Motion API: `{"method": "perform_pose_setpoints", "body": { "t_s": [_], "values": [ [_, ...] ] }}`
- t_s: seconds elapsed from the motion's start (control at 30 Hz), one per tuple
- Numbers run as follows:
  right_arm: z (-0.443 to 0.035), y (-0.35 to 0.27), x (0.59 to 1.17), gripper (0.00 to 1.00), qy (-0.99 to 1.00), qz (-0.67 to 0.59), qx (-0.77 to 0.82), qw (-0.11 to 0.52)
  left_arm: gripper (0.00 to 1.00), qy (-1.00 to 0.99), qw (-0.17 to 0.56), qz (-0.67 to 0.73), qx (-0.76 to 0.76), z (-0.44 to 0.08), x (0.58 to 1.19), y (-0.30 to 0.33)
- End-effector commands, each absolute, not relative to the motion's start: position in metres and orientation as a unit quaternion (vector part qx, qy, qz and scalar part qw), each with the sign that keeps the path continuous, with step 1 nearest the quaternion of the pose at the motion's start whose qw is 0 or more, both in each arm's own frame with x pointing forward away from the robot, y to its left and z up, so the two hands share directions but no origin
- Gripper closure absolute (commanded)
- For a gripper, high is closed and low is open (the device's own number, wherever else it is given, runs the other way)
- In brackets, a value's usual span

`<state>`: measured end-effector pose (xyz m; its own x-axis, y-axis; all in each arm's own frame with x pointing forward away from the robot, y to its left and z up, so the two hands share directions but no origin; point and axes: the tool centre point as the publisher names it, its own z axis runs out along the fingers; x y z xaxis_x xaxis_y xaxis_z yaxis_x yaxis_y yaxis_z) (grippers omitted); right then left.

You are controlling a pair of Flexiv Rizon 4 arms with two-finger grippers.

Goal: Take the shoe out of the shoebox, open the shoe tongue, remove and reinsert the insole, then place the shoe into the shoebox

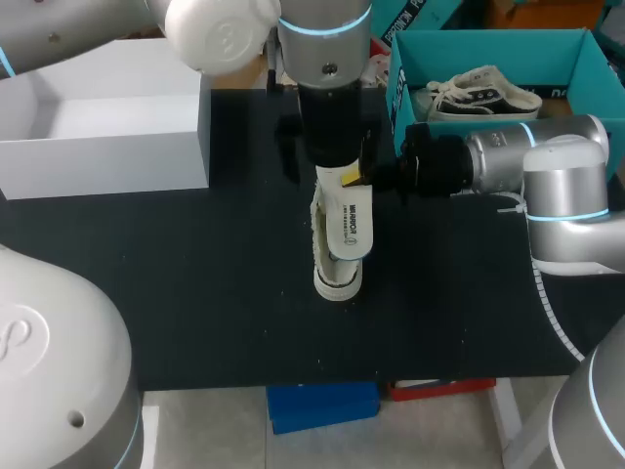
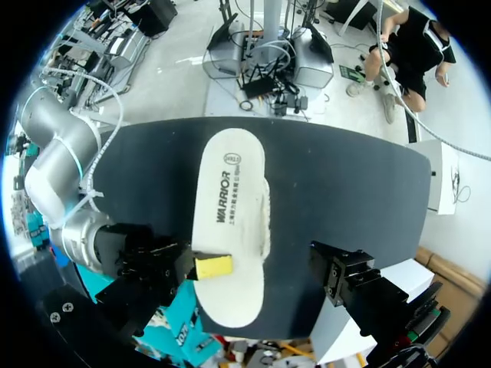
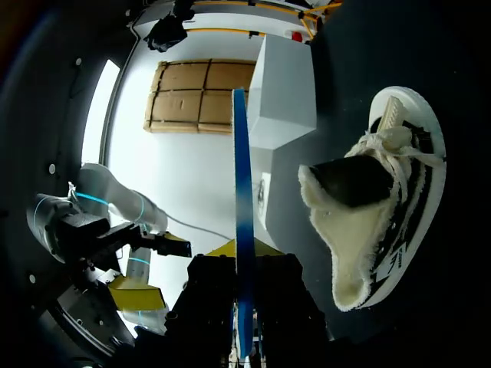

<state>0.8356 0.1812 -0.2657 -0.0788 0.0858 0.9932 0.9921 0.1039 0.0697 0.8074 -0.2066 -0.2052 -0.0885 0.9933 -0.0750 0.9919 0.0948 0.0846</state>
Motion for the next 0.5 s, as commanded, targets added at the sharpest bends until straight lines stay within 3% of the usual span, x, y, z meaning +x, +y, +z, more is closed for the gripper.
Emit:
{"method": "perform_pose_setpoints", "body": {
  "t_s": [0.03, 0.33, 0.5],
  "values": [
    [-0.266, 0.182, 0.835, 1.0, -0.565, -0.469, -0.478, 0.482, 0.0, 0.738, 0.072, 0.02, 0.671, -0.211, 0.786, -0.203],
    [-0.266, 0.182, 0.835, 1.0, -0.565, -0.469, -0.478, 0.482, 0.0, 0.73, 0.07, -0.004, 0.68, -0.22, 0.754, -0.196],
    [-0.266, 0.182, 0.835, 1.0, -0.565, -0.469, -0.478, 0.482, 0.0, 0.723, 0.116, -0.128, 0.669, -0.215, 0.752, -0.18]
  ]
}}
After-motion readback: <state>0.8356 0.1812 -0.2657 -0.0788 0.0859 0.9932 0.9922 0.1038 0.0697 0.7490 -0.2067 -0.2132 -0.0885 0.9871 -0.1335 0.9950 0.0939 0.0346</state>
